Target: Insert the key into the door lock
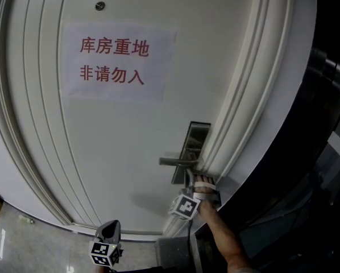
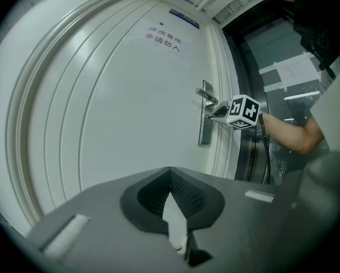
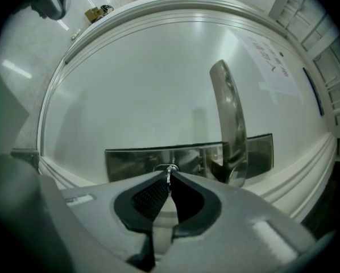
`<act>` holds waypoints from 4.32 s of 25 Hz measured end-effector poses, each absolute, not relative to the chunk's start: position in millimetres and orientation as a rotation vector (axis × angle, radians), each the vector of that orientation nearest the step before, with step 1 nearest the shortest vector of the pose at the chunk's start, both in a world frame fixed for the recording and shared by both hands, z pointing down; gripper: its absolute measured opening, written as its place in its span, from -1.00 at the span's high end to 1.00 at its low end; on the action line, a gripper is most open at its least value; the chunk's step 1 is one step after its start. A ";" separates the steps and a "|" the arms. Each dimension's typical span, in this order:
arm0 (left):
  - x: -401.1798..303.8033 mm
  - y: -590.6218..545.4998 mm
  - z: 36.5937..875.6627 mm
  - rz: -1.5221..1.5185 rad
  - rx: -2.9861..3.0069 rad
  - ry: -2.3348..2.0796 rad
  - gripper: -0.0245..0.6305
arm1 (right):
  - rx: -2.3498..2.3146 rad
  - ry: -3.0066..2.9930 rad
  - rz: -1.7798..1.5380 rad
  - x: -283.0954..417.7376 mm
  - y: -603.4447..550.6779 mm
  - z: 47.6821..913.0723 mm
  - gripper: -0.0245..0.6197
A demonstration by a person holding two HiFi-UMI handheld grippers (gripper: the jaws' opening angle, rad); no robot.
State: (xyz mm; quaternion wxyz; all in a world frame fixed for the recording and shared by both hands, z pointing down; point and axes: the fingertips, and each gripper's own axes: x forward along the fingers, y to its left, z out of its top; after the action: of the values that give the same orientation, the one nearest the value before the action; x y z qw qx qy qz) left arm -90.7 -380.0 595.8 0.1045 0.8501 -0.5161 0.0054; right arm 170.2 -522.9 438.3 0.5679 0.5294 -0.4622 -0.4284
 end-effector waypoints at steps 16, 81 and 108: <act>-86.4 -361.9 592.3 0.038 2.512 -1.518 0.92 | 1.297 -1.134 -1.018 166.0 -520.7 438.6 0.84; -56.7 -208.2 512.8 0.006 2.872 -1.252 0.92 | 2.073 -2.183 -0.130 151.0 -186.5 480.0 0.92; -54.8 -181.4 531.3 0.082 2.842 -1.273 0.92 | 1.963 -2.232 -0.044 136.5 -142.7 526.4 0.92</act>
State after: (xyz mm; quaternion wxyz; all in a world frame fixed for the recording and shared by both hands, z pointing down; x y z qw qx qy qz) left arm -54.8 -181.4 531.3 0.0132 0.9123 -0.4086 0.0264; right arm 136.5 -142.7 526.4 0.0845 0.6579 -0.7482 -0.0149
